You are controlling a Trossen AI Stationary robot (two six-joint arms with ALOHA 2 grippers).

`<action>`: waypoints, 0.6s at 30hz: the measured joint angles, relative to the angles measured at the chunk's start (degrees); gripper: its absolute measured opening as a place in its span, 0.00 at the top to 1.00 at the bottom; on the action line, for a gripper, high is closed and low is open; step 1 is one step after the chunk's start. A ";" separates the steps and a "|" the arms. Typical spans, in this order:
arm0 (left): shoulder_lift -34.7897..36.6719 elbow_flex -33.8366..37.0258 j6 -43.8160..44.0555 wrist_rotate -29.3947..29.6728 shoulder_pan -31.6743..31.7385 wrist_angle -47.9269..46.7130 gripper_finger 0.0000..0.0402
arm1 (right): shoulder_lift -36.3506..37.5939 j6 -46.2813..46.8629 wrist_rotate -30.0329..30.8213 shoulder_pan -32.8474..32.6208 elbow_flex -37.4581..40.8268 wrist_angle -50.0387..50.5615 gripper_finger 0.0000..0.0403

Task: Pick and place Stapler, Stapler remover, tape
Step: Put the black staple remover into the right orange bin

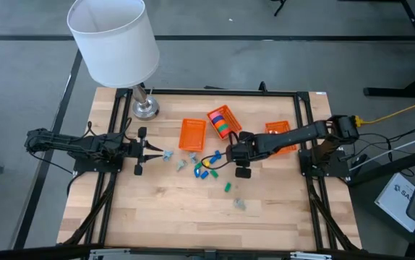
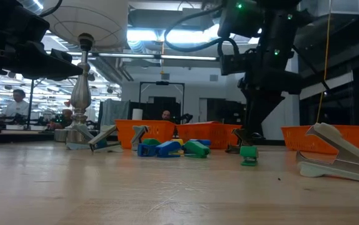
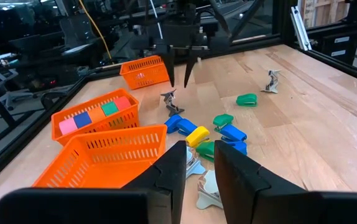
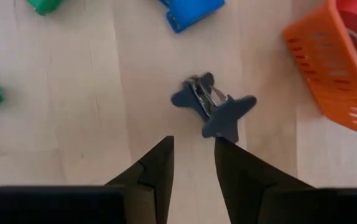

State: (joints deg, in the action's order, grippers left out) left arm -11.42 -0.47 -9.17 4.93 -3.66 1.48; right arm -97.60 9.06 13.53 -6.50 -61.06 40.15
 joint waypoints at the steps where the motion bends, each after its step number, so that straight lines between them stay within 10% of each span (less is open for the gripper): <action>1: 0.00 -0.01 -0.01 0.00 0.00 0.00 0.80 | 0.00 0.41 0.31 -0.18 0.00 -0.01 0.70; 18: 0.00 -0.02 0.00 0.00 0.00 0.00 0.81 | -1.40 -0.09 2.96 -0.20 0.02 -0.73 0.70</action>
State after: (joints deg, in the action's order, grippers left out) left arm -11.42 -0.49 -9.17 4.93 -3.66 1.48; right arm -99.00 8.97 16.49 -6.70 -61.04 39.42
